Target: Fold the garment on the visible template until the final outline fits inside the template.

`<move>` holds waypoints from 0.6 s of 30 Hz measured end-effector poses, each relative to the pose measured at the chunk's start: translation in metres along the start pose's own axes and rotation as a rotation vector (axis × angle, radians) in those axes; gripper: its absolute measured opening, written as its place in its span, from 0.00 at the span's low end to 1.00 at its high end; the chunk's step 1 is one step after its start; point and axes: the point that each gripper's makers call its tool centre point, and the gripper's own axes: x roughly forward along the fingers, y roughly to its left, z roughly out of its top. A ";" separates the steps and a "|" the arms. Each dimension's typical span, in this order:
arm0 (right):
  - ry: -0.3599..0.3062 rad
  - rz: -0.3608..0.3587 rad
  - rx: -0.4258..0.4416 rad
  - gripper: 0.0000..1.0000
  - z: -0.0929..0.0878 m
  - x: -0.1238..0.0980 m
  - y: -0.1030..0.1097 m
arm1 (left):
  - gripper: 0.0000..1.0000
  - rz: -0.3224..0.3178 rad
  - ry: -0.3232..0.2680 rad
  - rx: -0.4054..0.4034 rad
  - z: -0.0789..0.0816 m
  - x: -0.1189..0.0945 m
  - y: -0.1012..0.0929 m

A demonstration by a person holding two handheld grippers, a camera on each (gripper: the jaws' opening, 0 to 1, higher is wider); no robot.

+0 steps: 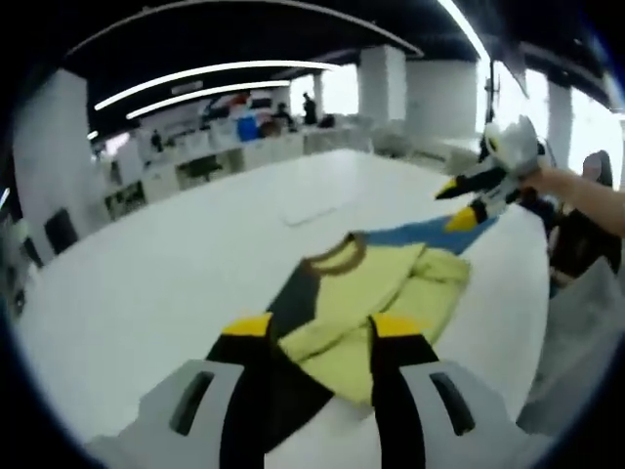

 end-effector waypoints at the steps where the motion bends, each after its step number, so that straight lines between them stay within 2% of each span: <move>1: -0.006 0.007 0.004 0.54 0.002 -0.008 0.004 | 0.36 -0.005 -0.002 0.013 0.002 -0.005 -0.003; 4: -0.027 0.030 -0.007 0.62 0.010 -0.024 0.014 | 0.43 -0.033 0.001 0.041 0.007 -0.019 -0.016; 6: -0.062 0.026 -0.042 0.63 0.019 -0.036 0.021 | 0.45 -0.034 0.013 0.101 0.012 -0.019 -0.013; 8: -0.069 0.033 -0.055 0.66 0.023 -0.048 0.028 | 0.50 -0.048 0.018 0.095 0.013 -0.028 -0.022; 12: -0.070 0.076 -0.066 0.81 0.025 -0.068 0.048 | 0.59 -0.085 0.006 0.098 0.017 -0.045 -0.033; 15: -0.063 0.091 -0.114 0.85 0.023 -0.083 0.061 | 0.63 -0.083 -0.001 0.092 0.017 -0.059 -0.041; 18: -0.074 0.089 -0.127 0.87 0.023 -0.095 0.065 | 0.73 -0.090 -0.020 0.097 0.019 -0.069 -0.049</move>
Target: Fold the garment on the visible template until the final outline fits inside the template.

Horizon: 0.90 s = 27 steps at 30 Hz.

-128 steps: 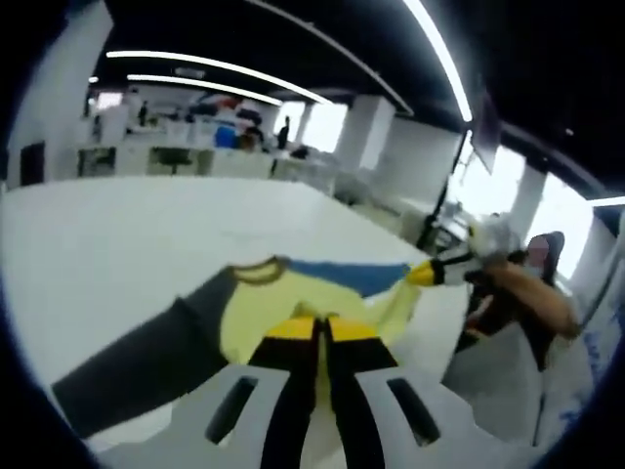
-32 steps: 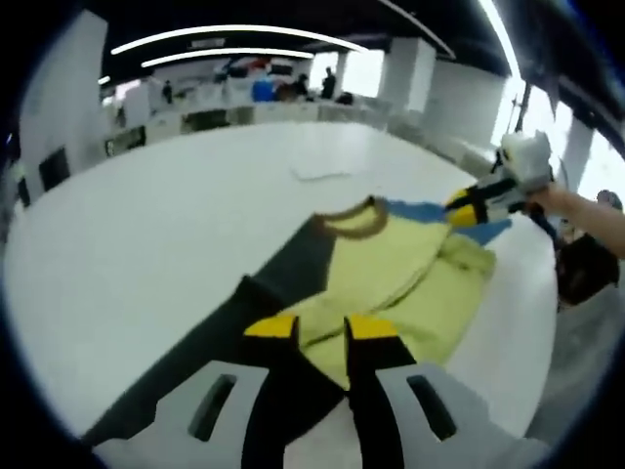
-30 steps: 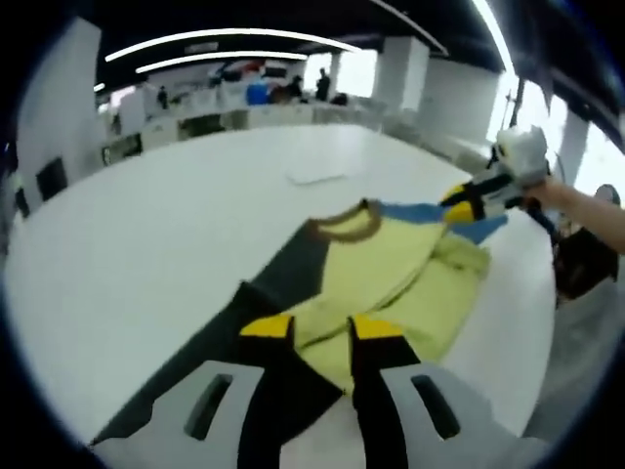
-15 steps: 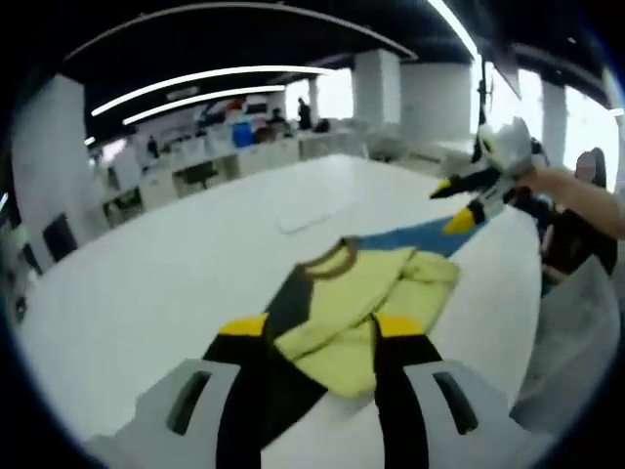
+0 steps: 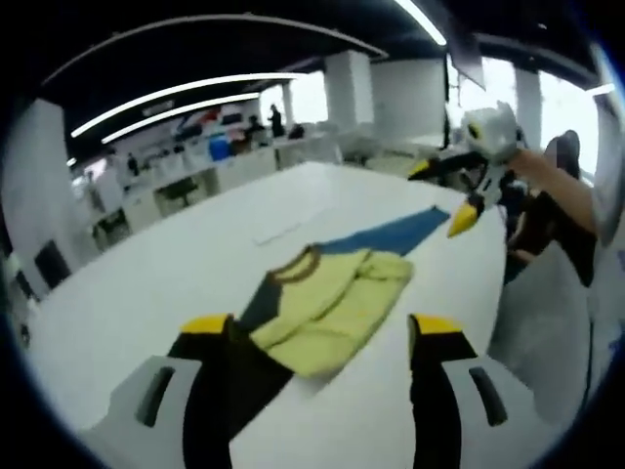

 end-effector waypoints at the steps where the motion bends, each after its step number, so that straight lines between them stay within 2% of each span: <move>1: -0.004 -0.002 -0.002 0.88 0.000 -0.005 0.001 | 0.78 0.003 0.008 0.003 -0.001 -0.006 -0.007; 5: -0.029 -0.005 0.000 0.96 0.002 -0.026 0.015 | 0.88 0.002 0.022 0.036 -0.004 -0.020 -0.021; 9: -0.027 -0.011 0.010 0.98 -0.007 -0.038 0.018 | 0.99 -0.001 0.000 0.041 -0.004 -0.026 -0.037; 11: -0.013 -0.013 0.006 1.00 -0.013 -0.046 0.024 | 0.99 -0.013 -0.012 -0.002 -0.003 -0.030 -0.048; 14: -0.006 -0.025 0.000 1.00 -0.020 -0.058 0.026 | 1.00 -0.010 -0.027 0.004 -0.003 -0.033 -0.059; 18: -0.030 -0.034 0.024 1.00 -0.022 -0.075 0.033 | 1.00 -0.019 -0.014 0.001 -0.008 -0.037 -0.073; 27: -0.052 -0.016 0.052 1.00 -0.038 -0.102 0.054 | 1.00 0.021 -0.002 -0.068 -0.025 -0.045 -0.098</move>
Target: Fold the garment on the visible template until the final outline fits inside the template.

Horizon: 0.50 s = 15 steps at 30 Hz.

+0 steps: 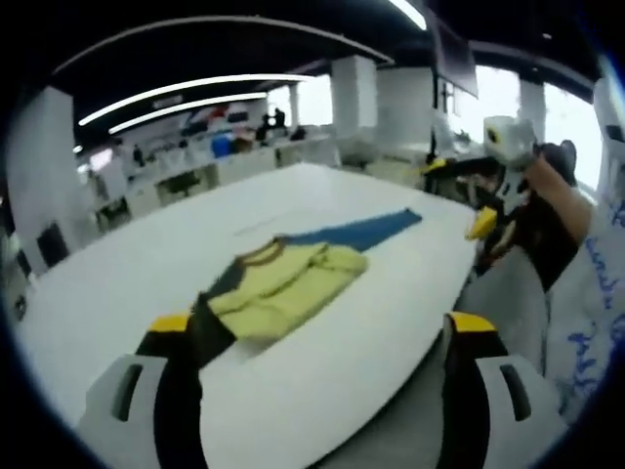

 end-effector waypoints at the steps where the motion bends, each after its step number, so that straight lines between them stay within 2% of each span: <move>1: -0.004 0.000 0.001 1.00 -0.002 -0.003 0.001 | 1.00 -0.007 0.011 -0.005 -0.004 0.000 -0.006; 4: -0.009 0.005 0.008 1.00 -0.007 -0.010 0.001 | 1.00 -0.002 0.027 -0.026 -0.009 0.001 -0.017; 9: -0.013 0.017 0.022 1.00 -0.019 -0.018 -0.001 | 1.00 0.035 -0.005 -0.053 -0.007 -0.002 -0.029; 11: 0.000 0.050 0.006 1.00 -0.025 -0.020 0.003 | 1.00 0.054 -0.016 -0.050 -0.008 -0.001 -0.032; 15: 0.014 0.071 0.009 1.00 -0.032 -0.018 0.005 | 1.00 0.085 0.011 -0.061 -0.014 -0.003 -0.036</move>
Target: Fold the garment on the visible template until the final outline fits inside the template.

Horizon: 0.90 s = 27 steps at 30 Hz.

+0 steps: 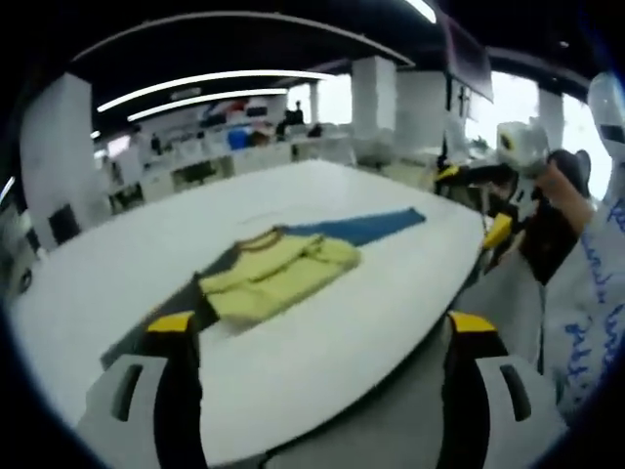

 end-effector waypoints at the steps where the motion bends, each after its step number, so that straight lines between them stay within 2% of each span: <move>1: 0.004 0.007 0.001 1.00 -0.001 0.000 0.001 | 1.00 0.006 -0.005 -0.007 0.001 -0.002 -0.002; 7: -0.006 0.025 0.021 1.00 0.000 0.003 0.006 | 1.00 0.026 -0.010 -0.033 0.000 -0.007 -0.001; 11: -0.009 0.038 0.023 1.00 0.006 0.011 0.013 | 0.99 0.032 -0.010 -0.041 -0.001 -0.011 0.008; 17: -0.003 0.007 0.034 1.00 0.018 0.016 0.018 | 0.98 0.007 -0.003 -0.037 -0.004 -0.012 0.024; 27: 0.037 -0.051 0.076 1.00 0.022 0.022 0.027 | 0.98 -0.058 -0.017 -0.023 0.000 -0.024 0.043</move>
